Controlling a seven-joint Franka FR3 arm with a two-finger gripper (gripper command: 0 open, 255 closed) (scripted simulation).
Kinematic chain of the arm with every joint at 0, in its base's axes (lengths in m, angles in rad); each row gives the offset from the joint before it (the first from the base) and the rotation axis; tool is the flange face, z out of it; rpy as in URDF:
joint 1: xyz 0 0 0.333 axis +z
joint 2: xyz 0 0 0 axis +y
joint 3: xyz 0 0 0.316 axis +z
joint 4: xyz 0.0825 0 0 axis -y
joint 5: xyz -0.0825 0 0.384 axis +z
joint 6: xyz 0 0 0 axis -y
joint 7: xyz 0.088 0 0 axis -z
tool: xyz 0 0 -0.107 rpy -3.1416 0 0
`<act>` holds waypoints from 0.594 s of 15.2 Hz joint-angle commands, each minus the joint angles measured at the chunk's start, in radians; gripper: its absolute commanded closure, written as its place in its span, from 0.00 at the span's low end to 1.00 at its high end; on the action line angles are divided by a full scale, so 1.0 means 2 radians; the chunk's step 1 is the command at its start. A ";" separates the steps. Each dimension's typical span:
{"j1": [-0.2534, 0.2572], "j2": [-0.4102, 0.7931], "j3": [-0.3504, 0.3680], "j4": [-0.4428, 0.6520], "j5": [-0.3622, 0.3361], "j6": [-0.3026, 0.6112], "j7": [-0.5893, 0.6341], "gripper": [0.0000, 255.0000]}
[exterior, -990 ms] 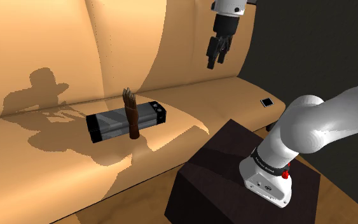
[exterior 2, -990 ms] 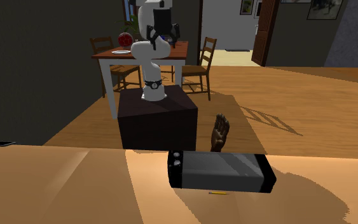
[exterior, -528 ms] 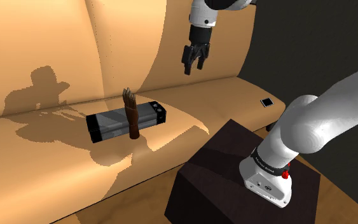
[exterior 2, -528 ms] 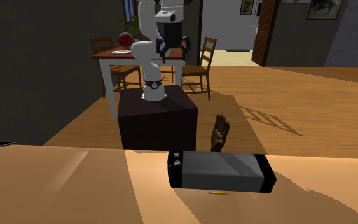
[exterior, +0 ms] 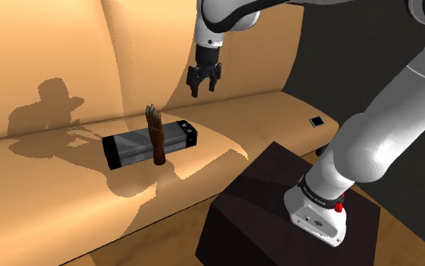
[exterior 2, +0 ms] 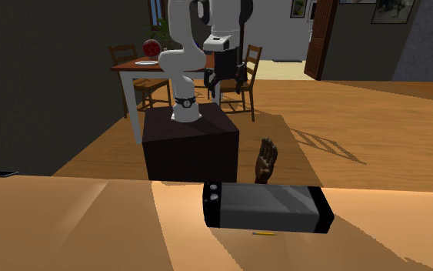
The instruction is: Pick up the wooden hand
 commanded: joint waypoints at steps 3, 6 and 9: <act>0.005 0.076 0.006 0.052 -0.003 0.025 0.023 0.00; 0.009 0.134 0.008 0.098 -0.007 0.037 0.040 0.00; 0.015 0.193 0.008 0.151 -0.011 0.043 0.055 0.00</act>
